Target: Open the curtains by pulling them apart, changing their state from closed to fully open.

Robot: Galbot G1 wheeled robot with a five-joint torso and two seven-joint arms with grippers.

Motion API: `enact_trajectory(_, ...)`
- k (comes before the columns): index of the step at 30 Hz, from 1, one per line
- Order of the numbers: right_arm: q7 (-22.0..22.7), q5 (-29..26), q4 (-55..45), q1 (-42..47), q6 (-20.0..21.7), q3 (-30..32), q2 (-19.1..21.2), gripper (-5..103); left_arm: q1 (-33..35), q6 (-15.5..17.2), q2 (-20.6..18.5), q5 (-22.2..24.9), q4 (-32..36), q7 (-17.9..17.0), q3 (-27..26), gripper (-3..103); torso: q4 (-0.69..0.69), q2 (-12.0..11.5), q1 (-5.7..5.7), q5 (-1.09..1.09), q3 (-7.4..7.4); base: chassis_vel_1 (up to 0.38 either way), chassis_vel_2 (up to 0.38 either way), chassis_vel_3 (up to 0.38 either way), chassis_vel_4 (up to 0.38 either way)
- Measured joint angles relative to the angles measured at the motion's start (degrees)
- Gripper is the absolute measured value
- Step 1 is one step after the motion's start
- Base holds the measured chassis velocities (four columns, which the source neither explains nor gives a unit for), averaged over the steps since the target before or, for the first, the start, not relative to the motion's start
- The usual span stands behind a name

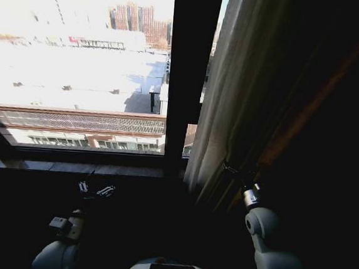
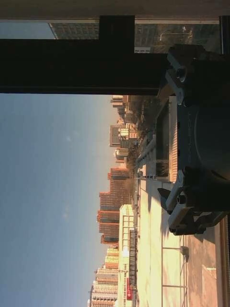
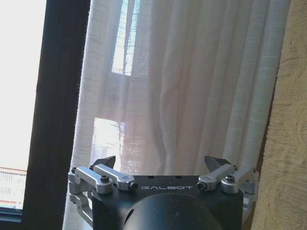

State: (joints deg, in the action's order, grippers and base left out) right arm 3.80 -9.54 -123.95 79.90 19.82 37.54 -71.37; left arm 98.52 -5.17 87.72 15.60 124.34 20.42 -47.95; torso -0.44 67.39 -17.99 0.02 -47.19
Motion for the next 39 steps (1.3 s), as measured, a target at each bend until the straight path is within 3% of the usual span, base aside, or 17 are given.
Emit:
enact_trajectory(12,0.0,0.1,0.1,-0.2,-0.2,-0.1,-0.1,100,0.5,0.0,-0.1,0.1,0.5,0.0,-0.4,100,0.01,0.0,0.00,-0.02,0.00,0.242,0.247,-0.239,-0.239)
enact_trajectory(39,0.0,0.3,-0.2,0.0,-0.4,-0.2,-0.2,100,0.7,-0.2,0.3,-0.2,0.5,0.0,-0.2,100,0.00,0.0,0.00,-0.01,0.00,0.348,0.352,-0.357,-0.344)
